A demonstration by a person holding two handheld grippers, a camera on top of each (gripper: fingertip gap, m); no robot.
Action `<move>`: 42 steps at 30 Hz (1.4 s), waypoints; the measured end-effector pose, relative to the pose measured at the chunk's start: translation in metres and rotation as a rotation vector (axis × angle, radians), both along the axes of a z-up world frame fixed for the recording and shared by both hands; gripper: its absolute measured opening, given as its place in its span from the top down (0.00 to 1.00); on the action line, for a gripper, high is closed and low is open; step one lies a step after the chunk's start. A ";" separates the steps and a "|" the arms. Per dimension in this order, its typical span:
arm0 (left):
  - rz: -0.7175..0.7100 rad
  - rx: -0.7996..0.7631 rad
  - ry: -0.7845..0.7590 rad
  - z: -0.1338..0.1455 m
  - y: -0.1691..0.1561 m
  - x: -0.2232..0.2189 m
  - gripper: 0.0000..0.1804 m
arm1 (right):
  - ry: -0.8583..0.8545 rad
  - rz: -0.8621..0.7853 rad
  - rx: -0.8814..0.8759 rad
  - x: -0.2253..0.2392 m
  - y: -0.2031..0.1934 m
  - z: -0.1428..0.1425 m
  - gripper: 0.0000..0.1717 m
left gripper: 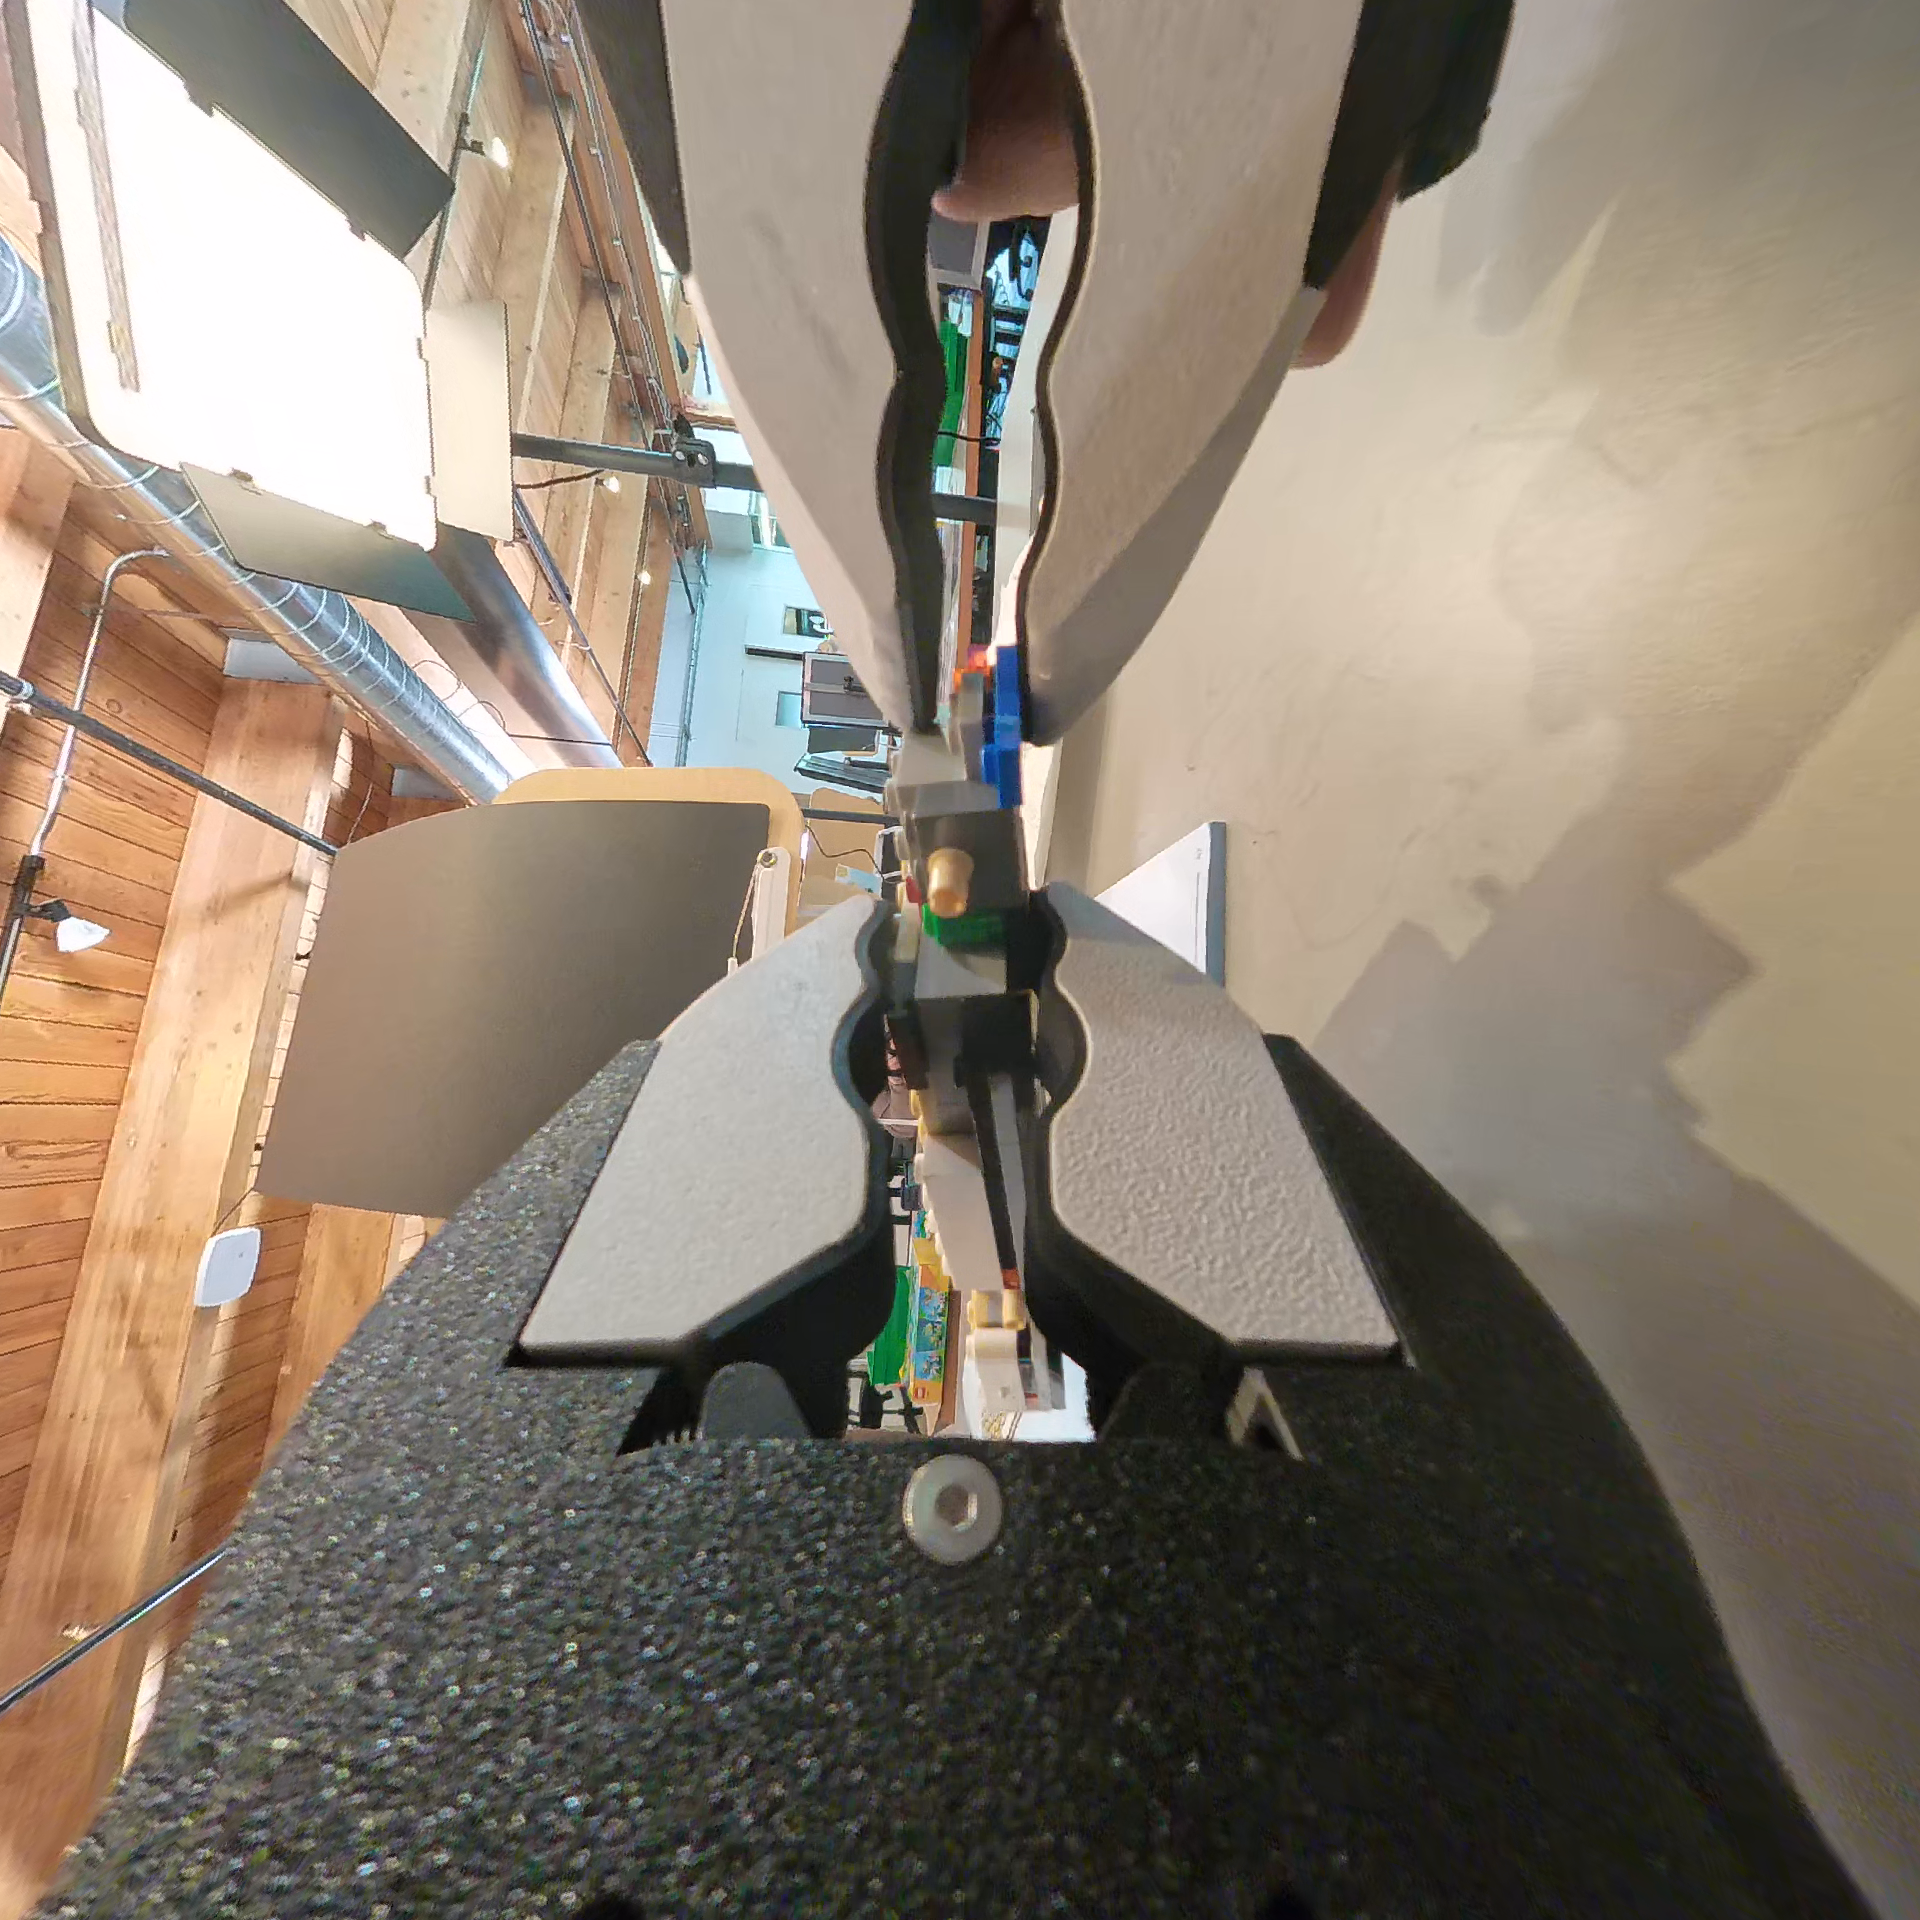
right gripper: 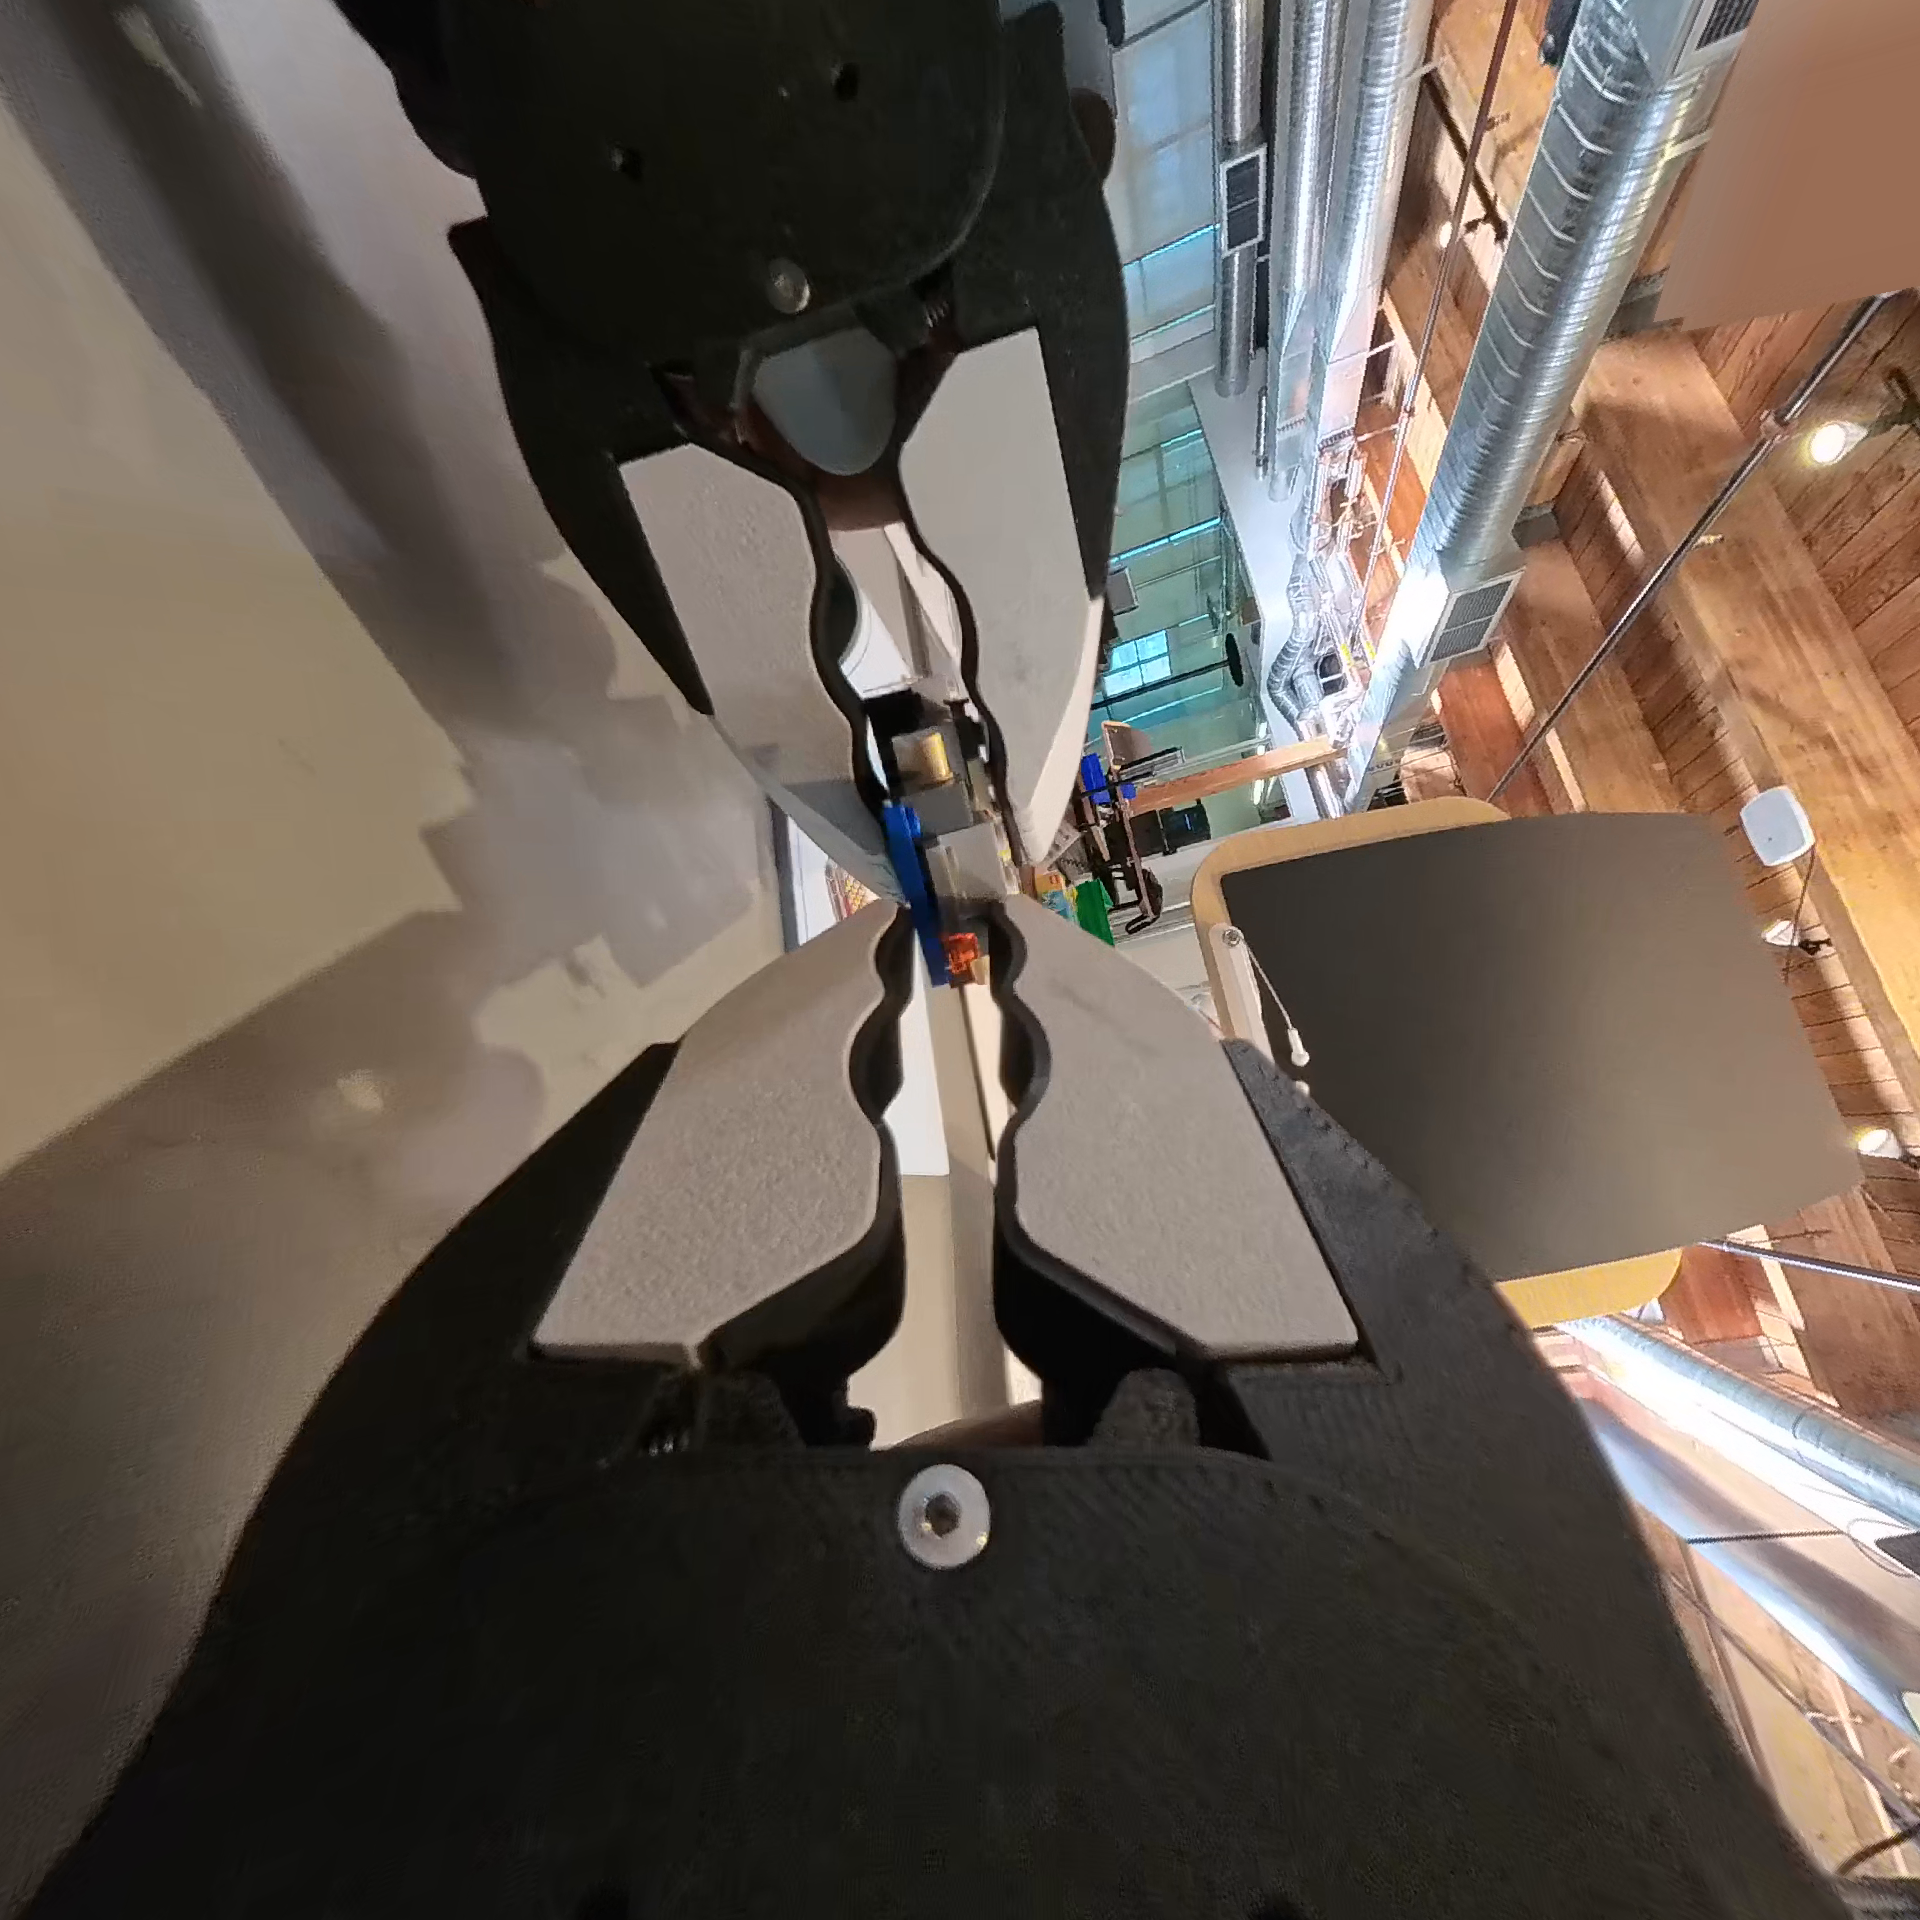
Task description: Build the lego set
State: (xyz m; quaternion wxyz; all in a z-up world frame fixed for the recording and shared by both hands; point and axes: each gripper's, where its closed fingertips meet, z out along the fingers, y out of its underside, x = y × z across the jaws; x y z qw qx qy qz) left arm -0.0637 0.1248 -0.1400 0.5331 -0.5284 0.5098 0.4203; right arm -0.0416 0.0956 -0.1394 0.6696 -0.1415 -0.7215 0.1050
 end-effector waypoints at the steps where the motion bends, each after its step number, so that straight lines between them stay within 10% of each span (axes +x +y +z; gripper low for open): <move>1: 0.002 -0.002 0.001 0.000 0.000 0.000 0.86 | 0.000 -0.001 0.003 0.000 0.000 0.000 0.92; 42: 0.022 -0.054 0.026 -0.015 -0.030 0.008 0.86 | -0.017 -0.025 0.075 -0.002 0.005 0.000 0.91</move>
